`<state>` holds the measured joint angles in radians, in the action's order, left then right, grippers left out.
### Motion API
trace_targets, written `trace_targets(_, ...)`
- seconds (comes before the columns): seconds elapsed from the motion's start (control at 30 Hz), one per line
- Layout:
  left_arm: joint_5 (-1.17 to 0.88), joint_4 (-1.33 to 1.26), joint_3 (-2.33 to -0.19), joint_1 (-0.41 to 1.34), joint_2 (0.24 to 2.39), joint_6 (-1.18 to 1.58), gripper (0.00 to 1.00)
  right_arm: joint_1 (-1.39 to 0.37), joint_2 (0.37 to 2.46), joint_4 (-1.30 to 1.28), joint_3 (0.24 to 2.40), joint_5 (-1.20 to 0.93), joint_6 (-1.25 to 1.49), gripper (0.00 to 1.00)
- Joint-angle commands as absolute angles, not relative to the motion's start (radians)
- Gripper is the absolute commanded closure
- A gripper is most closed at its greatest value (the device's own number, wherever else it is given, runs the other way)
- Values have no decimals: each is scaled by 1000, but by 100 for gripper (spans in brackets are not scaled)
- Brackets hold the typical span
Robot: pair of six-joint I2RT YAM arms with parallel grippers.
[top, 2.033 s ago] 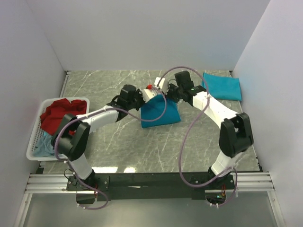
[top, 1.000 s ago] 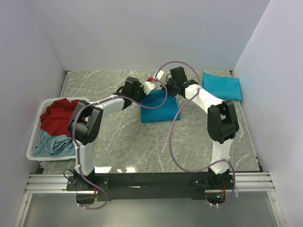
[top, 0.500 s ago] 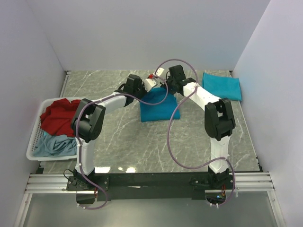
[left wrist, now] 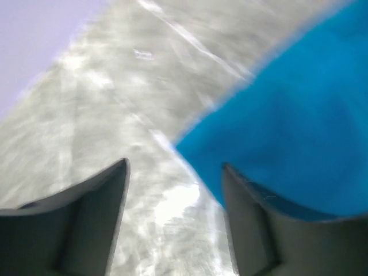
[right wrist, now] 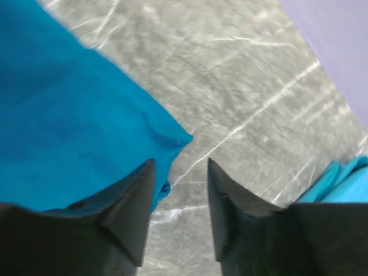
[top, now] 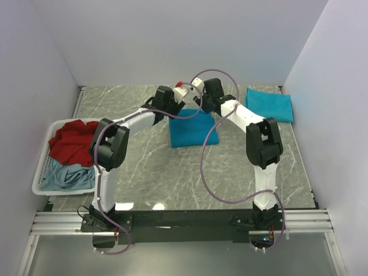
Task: Fold and stack the t-shirts
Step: Fold the tshirt, then neatly place the folded tshirt to the corner
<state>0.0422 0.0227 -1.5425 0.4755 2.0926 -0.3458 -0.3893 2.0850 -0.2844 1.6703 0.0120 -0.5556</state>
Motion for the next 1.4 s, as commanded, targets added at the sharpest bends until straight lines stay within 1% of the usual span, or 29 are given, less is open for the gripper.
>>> trace_targets(0.0, 292, -3, -1643, 454, 2030, -158, 24, -374, 2025, -212, 1709, 98, -425, 50)
trace_targets(0.03, 298, 33, -1664, 450, 1995, -128, 21, -368, 2013, -227, 1713, 72, -413, 46)
trace_targets(0.1, 247, 107, -1674, 431, 1948, -57, 19, -336, 1977, -293, 1718, -36, -338, 40)
trace_targets(0.13, 153, 126, -1657, 425, 1924, -34, 19, -321, 1970, -325, 1733, -82, -306, 37)
trace_targets(0.17, 91, 138, -1637, 416, 1870, 15, 16, -298, 1965, -397, 1741, -235, -260, 33)
trace_targets(0.2, 27, 146, -1615, 413, 1844, 44, 11, -257, 1964, -425, 1744, -303, -226, 32)
trace_targets(0.23, -106, 144, -1561, 413, 1797, 61, 1, -235, 1970, -445, 1749, -380, -192, 27)
trace_targets(0.3, -232, 126, -1476, 413, 1763, 130, 0, -180, 1990, -482, 1723, -539, -109, 23)
trace_targets(0.33, -289, 114, -1451, 413, 1743, 152, 2, -167, 1993, -482, 1707, -564, -85, 23)
trace_targets(0.37, -389, 103, -1431, 416, 1741, 205, 6, -157, 1997, -473, 1688, -583, -57, 23)
trace_targets(0.4, -443, 88, -1416, 416, 1743, 230, 10, -150, 2000, -472, 1659, -584, -51, 23)
trace_targets(0.43, -484, 60, -1393, 419, 1759, 285, 17, -150, 2003, -471, 1648, -575, -43, 23)
trace_targets(0.47, -552, 40, -1384, 422, 1773, 308, 20, -149, 2012, -472, 1640, -560, -11, 23)
trace_targets(0.5, -572, 20, -1375, 425, 1792, 325, 24, -149, 2020, -476, 1634, -549, -3, 22)
trace_targets(0.53, -583, 8, -1367, 440, 1830, 348, 28, -150, 2029, -477, 1632, -546, 33, 22)
trace_targets(0.6, -609, 8, -1373, 456, 1879, 359, 29, -150, 2051, -466, 1615, -548, 83, 22)
trace_targets(0.73, -607, 37, -1417, 492, 2023, 373, 39, -155, 2083, -457, 1612, -476, 153, 21)
trace_targets(0.87, -584, 54, -1398, 514, 2074, 370, 39, -155, 2143, -483, 1621, -443, 186, 21)
trace_targets(1.17, -500, 129, -1350, 531, 2131, 341, 39, -195, 2197, -506, 1612, -486, 232, 22)
trace_targets(1.27, -502, 121, -1348, 535, 2134, 341, 39, -212, 2206, -500, 1606, -520, 251, 25)
trace_targets(1.37, -502, 127, -1358, 535, 2134, 337, 39, -227, 2223, -496, 1608, -548, 265, 30)
